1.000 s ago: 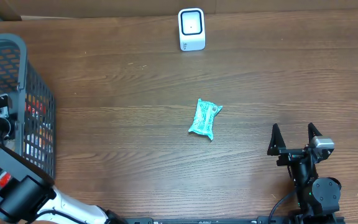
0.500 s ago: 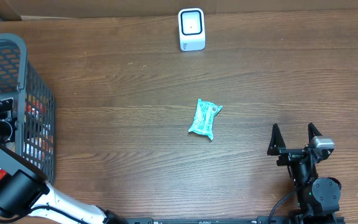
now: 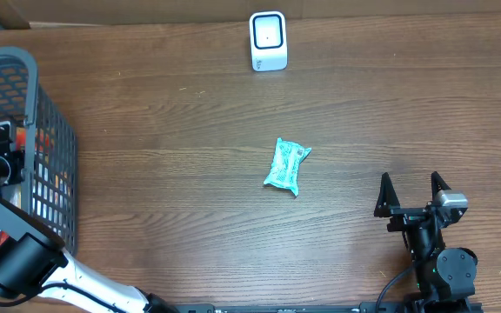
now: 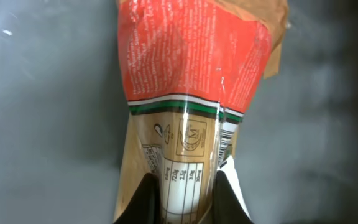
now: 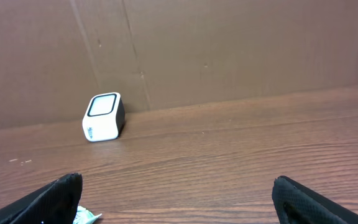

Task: Scan the item barcode
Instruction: 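Grasp the red-and-tan snack bag in the basket with the left gripper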

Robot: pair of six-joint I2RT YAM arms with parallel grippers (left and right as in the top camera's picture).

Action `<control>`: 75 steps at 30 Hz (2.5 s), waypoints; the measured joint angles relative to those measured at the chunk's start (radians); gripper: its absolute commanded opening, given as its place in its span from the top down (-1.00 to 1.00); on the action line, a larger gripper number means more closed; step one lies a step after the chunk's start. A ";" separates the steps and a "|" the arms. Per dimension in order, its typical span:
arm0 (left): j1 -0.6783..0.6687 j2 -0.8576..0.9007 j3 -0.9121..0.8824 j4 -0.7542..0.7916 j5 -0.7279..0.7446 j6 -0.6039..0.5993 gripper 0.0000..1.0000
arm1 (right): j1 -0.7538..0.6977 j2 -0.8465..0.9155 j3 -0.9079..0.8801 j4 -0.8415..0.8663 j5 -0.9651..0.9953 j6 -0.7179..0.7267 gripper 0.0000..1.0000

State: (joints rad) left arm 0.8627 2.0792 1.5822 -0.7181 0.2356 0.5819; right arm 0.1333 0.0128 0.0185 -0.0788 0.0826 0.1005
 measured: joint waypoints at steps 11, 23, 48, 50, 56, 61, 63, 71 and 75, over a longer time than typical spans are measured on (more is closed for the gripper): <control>-0.037 0.021 0.024 0.024 -0.167 -0.237 0.22 | 0.000 0.000 0.000 0.000 0.000 0.000 -1.00; -0.037 0.034 -0.043 0.167 -0.194 -0.296 -0.65 | 0.000 0.000 0.000 0.000 0.000 0.000 -1.00; -0.045 0.031 -0.063 0.295 -0.234 -0.269 0.92 | 0.000 0.000 0.000 0.000 0.000 0.000 -1.00; -0.052 0.031 -0.048 0.265 -0.243 -0.268 0.92 | 0.000 0.000 0.000 0.000 0.000 0.000 -1.00; -0.070 0.030 0.013 0.136 -0.260 -0.275 0.92 | 0.000 0.000 0.000 0.000 0.000 0.000 -1.00; -0.101 -0.016 0.044 0.051 -0.255 -0.320 0.92 | 0.000 0.000 0.000 0.000 0.000 0.000 -1.00; -0.113 -0.069 0.049 0.050 -0.252 -0.330 0.92 | 0.000 0.000 0.000 0.000 0.000 0.000 -1.00; -0.125 -0.341 0.105 0.074 -0.270 -0.368 0.92 | 0.000 0.000 0.000 0.000 0.000 0.000 -1.00; -0.125 -0.401 0.121 0.062 -0.275 -0.375 0.92 | 0.000 0.000 0.000 0.000 0.000 0.000 -1.00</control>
State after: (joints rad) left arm 0.7376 1.6783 1.7027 -0.6559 -0.0399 0.2066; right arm 0.1333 0.0128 0.0185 -0.0784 0.0822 0.1001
